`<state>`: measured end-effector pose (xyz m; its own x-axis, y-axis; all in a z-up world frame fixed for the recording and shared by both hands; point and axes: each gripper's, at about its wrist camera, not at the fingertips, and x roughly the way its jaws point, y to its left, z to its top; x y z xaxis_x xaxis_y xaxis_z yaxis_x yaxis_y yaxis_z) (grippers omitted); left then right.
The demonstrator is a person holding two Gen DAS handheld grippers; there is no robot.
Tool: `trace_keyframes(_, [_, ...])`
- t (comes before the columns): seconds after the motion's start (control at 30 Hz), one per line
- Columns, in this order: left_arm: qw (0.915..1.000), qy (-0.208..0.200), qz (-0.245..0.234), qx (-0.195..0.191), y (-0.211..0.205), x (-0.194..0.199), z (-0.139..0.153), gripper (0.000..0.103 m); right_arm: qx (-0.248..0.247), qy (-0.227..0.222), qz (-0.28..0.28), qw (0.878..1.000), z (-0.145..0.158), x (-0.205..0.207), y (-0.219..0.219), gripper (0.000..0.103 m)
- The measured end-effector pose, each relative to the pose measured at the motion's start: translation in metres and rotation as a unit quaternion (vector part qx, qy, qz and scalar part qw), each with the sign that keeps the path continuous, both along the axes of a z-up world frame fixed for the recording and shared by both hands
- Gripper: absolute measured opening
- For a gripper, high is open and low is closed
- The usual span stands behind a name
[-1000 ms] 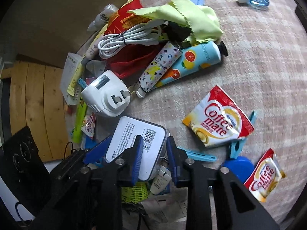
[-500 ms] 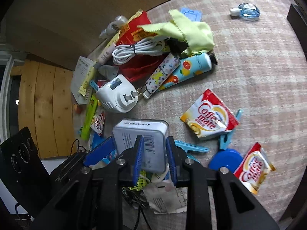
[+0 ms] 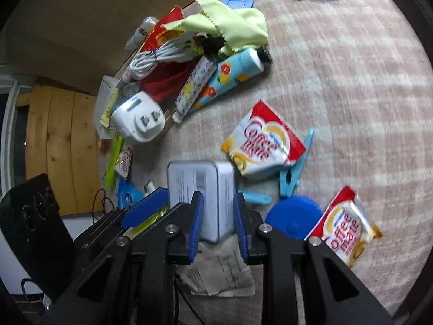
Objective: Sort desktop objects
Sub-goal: 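Grasp the white tin box with the right gripper, then carry the white tin box to the tray and release it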
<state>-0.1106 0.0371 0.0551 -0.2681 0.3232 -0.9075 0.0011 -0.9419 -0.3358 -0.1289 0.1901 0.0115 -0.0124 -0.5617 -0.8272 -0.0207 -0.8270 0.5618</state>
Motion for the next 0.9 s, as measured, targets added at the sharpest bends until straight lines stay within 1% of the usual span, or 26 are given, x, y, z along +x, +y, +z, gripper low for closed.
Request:
trace_keyframes(0.07, [1.0000,0.005,0.001,0.001,0.000,0.000,0.001,0.039,0.006,0.010,0.003,1.000,0.003,0.005,-0.002,0.024])
trace_keyframes(0.17, [1.0000,0.003,0.003,0.000,-0.001,-0.002,0.001,0.038,0.019,0.020,0.005,1.000,0.004,0.005,-0.012,0.024])
trace_keyframes(0.3, [1.0000,0.008,-0.001,0.005,-0.001,-0.003,0.005,0.039,0.026,0.020,-0.001,0.999,0.004,0.006,-0.014,0.025])
trace_keyframes(0.53, [0.9995,0.028,-0.011,0.011,0.006,-0.004,0.025,0.039,0.016,0.028,-0.009,0.999,0.018,0.008,-0.005,0.025])
trace_keyframes(0.73, [0.9987,0.045,-0.022,0.007,0.032,-0.005,0.045,0.039,0.016,0.048,-0.016,0.999,0.039,0.010,0.018,0.025])
trace_keyframes(0.9, [0.9972,0.062,-0.041,0.004,0.073,-0.009,0.062,0.039,0.016,0.063,-0.028,0.997,0.055,0.013,0.053,0.025])
